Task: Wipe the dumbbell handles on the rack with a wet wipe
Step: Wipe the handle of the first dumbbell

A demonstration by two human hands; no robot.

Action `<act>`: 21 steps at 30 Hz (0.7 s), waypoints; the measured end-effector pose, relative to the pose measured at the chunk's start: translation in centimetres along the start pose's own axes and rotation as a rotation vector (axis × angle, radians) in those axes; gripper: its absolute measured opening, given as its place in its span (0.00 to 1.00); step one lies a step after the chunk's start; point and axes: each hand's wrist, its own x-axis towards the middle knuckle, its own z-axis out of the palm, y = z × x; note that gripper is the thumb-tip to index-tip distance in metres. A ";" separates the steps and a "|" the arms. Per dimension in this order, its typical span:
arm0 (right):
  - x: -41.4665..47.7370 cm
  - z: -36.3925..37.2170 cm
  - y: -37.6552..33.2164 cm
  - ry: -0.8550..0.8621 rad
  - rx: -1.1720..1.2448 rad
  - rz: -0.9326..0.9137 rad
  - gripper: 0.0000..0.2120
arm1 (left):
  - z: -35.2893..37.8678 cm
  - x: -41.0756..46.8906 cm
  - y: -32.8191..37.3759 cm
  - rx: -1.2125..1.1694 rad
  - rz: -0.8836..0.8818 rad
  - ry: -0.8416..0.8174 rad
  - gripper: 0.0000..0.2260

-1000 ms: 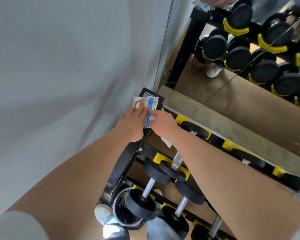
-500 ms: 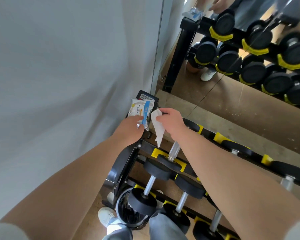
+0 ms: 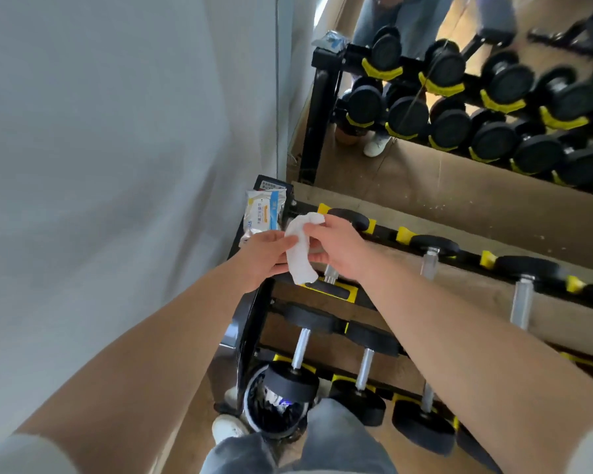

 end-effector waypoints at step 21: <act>-8.7 -6.8 4.7 0.058 -0.411 -0.131 0.12 | 4.6 -2.6 -3.5 0.617 0.257 -0.112 0.15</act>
